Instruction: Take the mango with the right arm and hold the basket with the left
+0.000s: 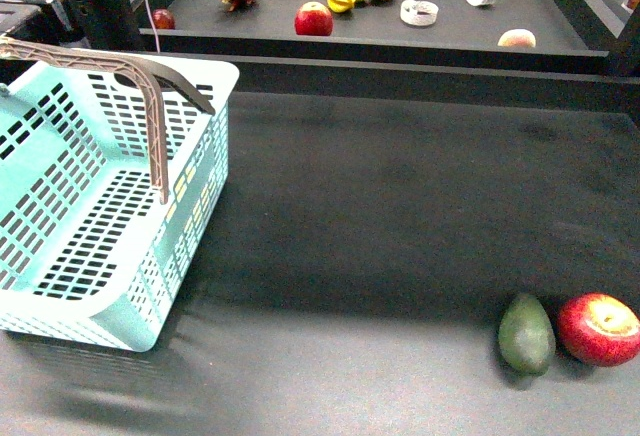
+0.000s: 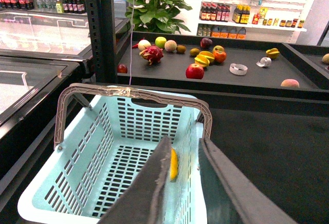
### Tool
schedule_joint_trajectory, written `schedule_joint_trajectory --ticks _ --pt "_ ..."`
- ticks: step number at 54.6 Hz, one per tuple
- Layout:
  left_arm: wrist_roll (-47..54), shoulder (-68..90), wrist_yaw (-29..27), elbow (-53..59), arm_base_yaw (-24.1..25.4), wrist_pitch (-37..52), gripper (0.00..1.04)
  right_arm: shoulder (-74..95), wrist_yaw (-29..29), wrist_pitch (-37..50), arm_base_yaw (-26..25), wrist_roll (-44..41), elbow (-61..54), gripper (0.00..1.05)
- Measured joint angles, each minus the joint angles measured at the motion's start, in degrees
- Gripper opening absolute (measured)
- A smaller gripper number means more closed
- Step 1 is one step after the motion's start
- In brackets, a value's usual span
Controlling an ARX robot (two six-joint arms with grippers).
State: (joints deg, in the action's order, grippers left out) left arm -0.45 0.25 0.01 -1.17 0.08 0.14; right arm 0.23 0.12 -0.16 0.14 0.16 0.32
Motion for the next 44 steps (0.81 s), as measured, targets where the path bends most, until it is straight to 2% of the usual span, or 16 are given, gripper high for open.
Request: schedule_joint_trajectory --ticks 22,44 --pt "0.0 0.0 0.0 0.0 0.0 0.0 1.0 0.0 0.0 0.0 0.0 0.0 0.0 0.97" --pt "0.0 0.0 0.0 0.0 0.0 0.0 0.99 0.0 0.0 0.0 0.0 0.0 0.0 0.97"
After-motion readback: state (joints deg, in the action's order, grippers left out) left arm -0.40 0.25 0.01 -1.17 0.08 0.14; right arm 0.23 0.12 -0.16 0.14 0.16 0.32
